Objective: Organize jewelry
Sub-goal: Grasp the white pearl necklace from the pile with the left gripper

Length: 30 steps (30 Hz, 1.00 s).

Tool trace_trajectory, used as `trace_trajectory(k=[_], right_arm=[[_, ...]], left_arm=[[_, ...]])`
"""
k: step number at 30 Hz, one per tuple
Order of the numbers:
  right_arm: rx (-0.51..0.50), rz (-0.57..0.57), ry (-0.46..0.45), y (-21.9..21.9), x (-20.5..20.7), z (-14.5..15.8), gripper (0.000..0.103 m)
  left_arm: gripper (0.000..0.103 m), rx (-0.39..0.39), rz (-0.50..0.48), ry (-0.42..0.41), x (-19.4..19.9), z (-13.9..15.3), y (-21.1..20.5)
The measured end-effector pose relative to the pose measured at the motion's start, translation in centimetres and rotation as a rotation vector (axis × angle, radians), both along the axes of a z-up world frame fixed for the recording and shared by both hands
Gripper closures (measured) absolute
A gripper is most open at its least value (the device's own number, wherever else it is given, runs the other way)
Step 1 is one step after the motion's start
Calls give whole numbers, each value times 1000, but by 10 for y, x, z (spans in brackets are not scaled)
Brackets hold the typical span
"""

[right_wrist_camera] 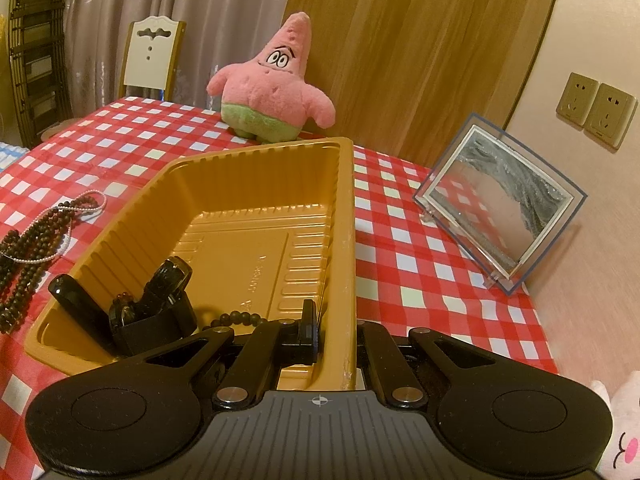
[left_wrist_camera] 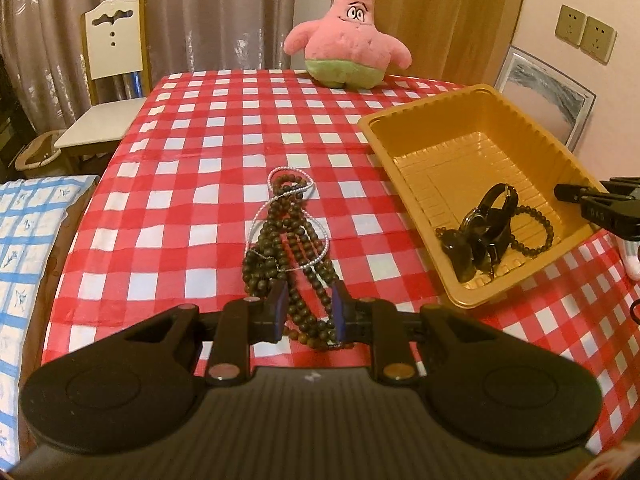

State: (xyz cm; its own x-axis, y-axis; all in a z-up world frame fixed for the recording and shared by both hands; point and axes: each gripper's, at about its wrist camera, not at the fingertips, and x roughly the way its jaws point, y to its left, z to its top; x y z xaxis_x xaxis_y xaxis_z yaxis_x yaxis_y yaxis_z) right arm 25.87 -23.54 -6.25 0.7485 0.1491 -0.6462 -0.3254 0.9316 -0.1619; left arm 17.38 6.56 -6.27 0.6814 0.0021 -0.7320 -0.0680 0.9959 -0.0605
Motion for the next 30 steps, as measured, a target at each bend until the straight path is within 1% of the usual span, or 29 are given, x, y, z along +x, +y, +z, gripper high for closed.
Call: trace_trajectory(k=[6, 13, 20, 24, 28, 30], right_arm=[[-1, -2, 1, 0, 0, 0, 100], [0, -5, 4, -3, 1, 1, 100], [-1, -7, 6, -4, 1, 1, 100], [-2, -8, 7, -4, 2, 1, 100], [-1, -12, 12, -4, 3, 0, 100], [-3, -11, 11, -4, 3, 0, 100]], left_arm=[[83, 33, -28, -16, 19, -2, 4], [84, 105, -90, -27, 60, -12, 16], [84, 166, -123, 18, 100, -29, 37], [85, 199, -147, 61, 109, -39, 46], [85, 221, -187, 96, 114, -49, 45], [88, 232, -190, 105, 117, -54, 45]])
